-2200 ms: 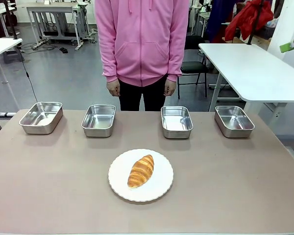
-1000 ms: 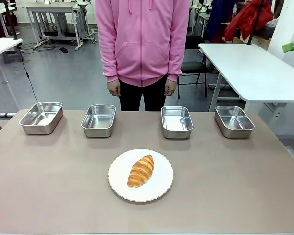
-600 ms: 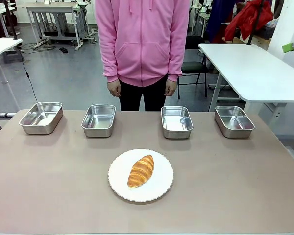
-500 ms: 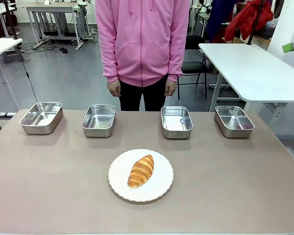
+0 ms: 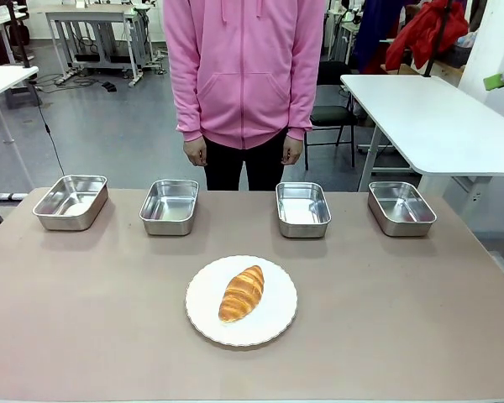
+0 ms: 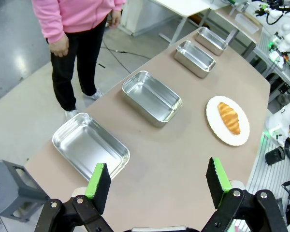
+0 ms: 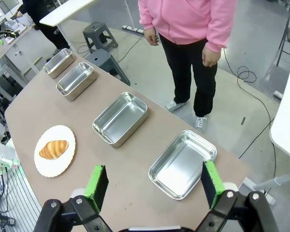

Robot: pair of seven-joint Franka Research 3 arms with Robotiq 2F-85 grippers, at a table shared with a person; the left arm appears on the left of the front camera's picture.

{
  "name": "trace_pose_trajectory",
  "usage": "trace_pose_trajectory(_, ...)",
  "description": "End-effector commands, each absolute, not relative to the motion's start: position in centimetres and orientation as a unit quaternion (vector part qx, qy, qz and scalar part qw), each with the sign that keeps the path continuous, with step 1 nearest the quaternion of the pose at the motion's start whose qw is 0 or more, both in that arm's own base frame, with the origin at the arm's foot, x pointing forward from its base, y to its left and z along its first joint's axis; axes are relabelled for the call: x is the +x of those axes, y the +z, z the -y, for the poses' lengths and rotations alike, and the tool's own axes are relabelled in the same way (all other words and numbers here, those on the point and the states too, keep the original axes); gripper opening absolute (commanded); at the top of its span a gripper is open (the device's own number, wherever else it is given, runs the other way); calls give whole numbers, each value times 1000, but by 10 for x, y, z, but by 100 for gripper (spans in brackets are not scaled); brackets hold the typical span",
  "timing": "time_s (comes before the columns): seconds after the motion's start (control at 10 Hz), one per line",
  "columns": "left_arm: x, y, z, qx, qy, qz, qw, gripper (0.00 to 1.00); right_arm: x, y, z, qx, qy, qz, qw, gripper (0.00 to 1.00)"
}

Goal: Place the bread in the container.
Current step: Place the Butter Roll into the Airtight Container indicated by the human.

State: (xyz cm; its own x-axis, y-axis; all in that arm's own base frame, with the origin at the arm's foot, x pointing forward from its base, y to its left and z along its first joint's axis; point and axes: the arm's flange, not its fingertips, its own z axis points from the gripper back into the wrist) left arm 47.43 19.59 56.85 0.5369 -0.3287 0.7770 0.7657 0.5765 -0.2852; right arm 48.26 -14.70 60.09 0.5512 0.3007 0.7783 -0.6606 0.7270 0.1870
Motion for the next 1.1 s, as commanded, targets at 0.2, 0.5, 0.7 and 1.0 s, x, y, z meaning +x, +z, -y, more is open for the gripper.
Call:
trace_pose_trajectory(0.2, 473, 569, -196, -315, -340, 349, 815, 100, 483, 601, 146, 239, 285, 381, 846, 100)
trace_pose_trajectory(0.5, 473, 569, -196, -315, -340, 349, 815, 100, 483, 601, 146, 239, 285, 381, 846, 100)
trace_pose_trajectory(0.7, 473, 569, -196, -315, -340, 349, 815, 100, 483, 601, 146, 239, 285, 381, 846, 100)
trace_pose_trajectory(1.0, 473, 569, -196, -315, -340, 349, 815, 100, 483, 601, 146, 239, 285, 381, 846, 100)
